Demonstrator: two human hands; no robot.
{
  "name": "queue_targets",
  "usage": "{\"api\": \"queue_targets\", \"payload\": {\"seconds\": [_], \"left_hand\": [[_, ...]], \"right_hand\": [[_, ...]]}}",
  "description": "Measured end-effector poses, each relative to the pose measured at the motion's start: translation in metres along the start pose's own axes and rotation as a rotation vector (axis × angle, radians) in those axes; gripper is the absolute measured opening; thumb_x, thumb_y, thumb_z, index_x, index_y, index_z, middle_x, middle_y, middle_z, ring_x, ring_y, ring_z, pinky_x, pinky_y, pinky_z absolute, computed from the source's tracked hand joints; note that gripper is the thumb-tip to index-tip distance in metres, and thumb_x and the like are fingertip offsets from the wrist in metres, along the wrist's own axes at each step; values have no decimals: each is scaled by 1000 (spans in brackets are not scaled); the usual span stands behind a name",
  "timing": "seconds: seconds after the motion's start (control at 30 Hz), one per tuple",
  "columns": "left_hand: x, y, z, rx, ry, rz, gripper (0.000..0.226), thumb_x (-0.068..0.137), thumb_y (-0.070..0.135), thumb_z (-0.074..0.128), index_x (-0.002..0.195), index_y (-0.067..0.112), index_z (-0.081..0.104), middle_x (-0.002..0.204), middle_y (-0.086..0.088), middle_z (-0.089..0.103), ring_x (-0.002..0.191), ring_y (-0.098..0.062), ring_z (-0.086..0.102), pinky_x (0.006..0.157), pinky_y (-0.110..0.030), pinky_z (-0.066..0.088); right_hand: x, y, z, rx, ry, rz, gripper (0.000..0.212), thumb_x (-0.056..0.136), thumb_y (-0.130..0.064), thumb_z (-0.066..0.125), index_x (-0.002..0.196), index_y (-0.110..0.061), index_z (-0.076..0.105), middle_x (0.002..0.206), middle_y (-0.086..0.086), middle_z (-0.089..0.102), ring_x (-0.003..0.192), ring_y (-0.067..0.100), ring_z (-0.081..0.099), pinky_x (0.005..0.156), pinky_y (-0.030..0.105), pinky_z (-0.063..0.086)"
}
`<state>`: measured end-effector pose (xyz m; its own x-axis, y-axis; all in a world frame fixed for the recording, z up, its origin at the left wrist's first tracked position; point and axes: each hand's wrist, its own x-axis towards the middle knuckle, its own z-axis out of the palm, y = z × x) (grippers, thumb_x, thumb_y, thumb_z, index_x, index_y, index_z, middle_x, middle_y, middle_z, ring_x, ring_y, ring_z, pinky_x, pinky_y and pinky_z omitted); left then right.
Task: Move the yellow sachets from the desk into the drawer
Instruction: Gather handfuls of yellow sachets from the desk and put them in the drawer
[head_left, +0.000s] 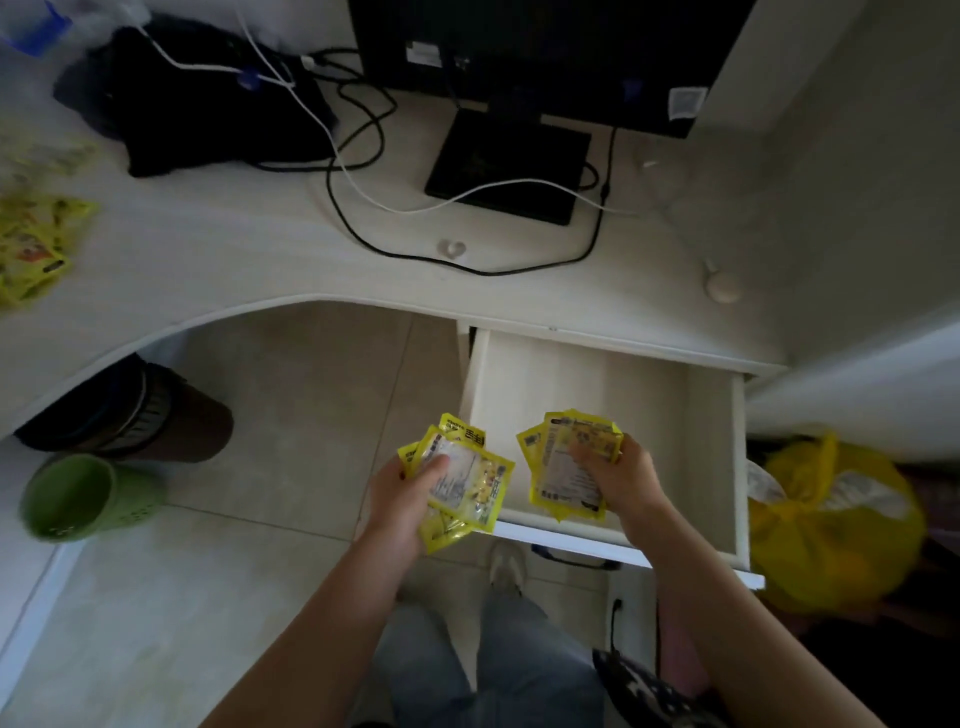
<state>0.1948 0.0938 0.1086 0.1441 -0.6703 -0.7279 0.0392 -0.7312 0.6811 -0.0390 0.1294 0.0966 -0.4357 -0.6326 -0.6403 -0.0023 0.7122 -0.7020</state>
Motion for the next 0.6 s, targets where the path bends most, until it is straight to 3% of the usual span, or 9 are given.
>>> {"api": "queue_targets", "payload": {"seconds": [0.07,0.33,0.47,0.6], "left_hand": [[3,0,22,-36,0,-39,12,81,9,73,92,9,68,94,-20,71,86,-35,70,79,-54,57],[36,-10,89,169,-14,-33,9,79,11,73,84,13,65,81,-10,66,73,-25,62,67,-33,52],[46,-19,92,299,-17,-29,34,59,32,75,85,10,67,84,-15,69,71,-28,63,69,-42,55],[46,-18,93,343,-26,-64,24,74,19,74,90,2,65,77,-11,61,67,-21,54,60,-28,43]], "right_hand": [[8,7,-13,6,10,21,39,79,-27,76,110,-8,62,98,12,71,88,28,69,78,49,59],[56,33,-28,-64,-10,84,40,81,-29,74,114,-10,60,101,11,70,88,27,69,73,40,60],[57,40,-20,-35,-25,121,38,80,-28,75,111,-10,61,99,11,70,89,27,69,77,48,60],[55,48,-15,-17,-3,193,39,79,-31,76,110,-11,61,98,10,70,87,26,70,76,48,60]]}}
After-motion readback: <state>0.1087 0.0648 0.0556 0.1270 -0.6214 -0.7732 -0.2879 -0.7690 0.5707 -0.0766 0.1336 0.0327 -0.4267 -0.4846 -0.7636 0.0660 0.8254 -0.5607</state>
